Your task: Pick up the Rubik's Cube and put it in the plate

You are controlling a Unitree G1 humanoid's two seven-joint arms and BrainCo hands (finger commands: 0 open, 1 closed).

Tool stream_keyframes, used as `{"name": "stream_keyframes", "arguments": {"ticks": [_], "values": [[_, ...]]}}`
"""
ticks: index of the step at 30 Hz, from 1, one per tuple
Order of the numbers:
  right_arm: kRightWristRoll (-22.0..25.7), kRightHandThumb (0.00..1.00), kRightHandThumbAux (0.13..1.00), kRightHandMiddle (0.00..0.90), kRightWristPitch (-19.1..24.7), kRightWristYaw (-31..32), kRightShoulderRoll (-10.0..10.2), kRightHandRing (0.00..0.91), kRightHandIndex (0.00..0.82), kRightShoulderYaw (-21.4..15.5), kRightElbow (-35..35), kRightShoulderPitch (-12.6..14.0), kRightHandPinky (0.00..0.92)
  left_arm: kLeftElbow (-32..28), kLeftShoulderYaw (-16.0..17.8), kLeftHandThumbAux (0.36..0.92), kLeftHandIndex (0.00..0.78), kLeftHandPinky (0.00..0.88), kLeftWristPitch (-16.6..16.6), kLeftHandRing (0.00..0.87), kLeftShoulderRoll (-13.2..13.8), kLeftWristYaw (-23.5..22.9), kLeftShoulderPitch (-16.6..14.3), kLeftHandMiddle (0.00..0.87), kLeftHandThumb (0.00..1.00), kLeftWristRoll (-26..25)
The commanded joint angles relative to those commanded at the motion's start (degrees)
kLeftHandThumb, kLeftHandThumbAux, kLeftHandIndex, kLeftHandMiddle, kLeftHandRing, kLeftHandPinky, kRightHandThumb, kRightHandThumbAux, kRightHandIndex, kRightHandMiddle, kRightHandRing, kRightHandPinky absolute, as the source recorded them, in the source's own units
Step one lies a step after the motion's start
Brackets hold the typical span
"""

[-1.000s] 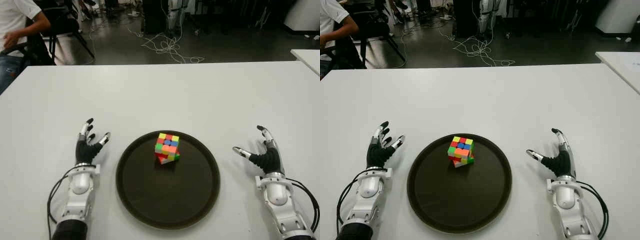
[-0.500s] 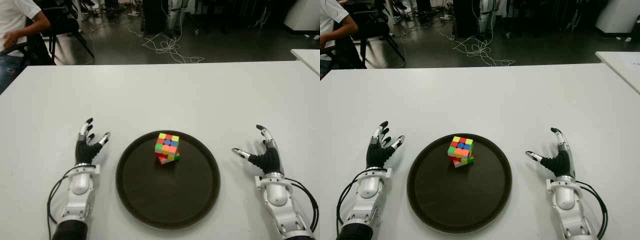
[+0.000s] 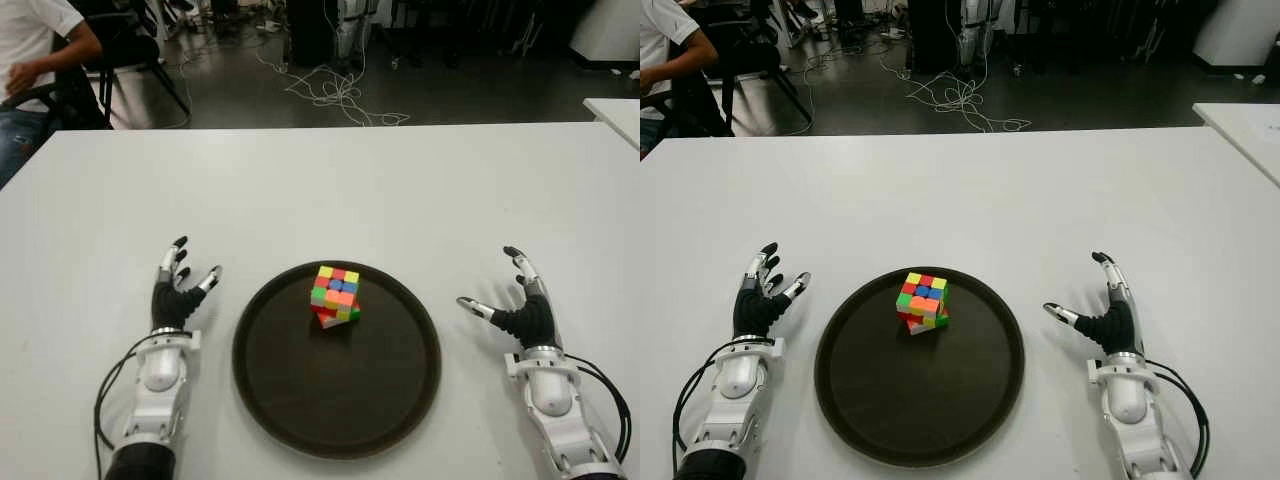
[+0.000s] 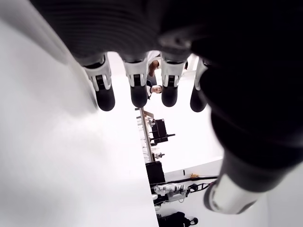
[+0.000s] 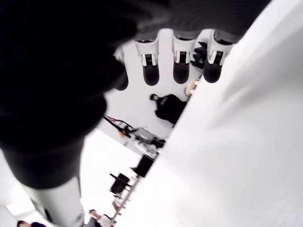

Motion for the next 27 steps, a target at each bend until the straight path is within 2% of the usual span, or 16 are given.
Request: {"name": "stream_keyframes", "arguments": {"ticks": [3,12,22,24,25,27], "values": [[0.06,0.0,0.812,0.0,-1.68,-0.19,-0.02,0.0,0.0,-0.18,1.16,-0.34,0.0,-0.82,-0.09,0.817,0.0,0.0,-0.39,0.0,-0.24,-0.43,0.35,0.0,0.0,-0.24],[-0.84,0.0,0.813,0.0,-7.44,-1.12,-0.76,0.0,0.0,-0.12,4.1,-1.08,0.0,1.04,0.65,0.901,0.0,0.0,-6.5,0.0,-0.7,-1.44,0.38,0.002,0.0,-1.21],[-2.98,0.0,0.802,0.0,-8.19,-2.44,-1.53,0.0,0.0,0.39,3.95,-0.89,0.0,3.24,0.92,0.893,0.0,0.0,-9.2,0.0,-0.6,-1.34,-0.28,0.004,0.0,-0.88],[-2.68,0.0,0.805,0.0,-8.92,-2.81,-1.18,0.0,0.0,0.03,4.37,-1.05,0.0,4.36,1.15,0.888,0.0,0.0,-9.76,0.0,-0.47,-1.42,-0.76,0.004,0.0,-1.02],[-1.71,0.0,0.806,0.008,-9.75,-3.08,-0.54,0.007,0.006,-0.6,4.92,-1.27,0.011,5.35,1.47,0.884,0.01,0.008,-10.14,0.01,-0.43,-1.5,-1.23,0.017,0.0,-1.35],[-0.59,0.0,0.804,0.087,-10.73,-3.39,0.19,0.093,0.063,-1.3,5.57,-1.49,0.12,6.5,1.86,0.864,0.072,0.086,-10.65,0.084,-0.39,-1.62,-1.75,0.094,0.0,-1.76]]}}
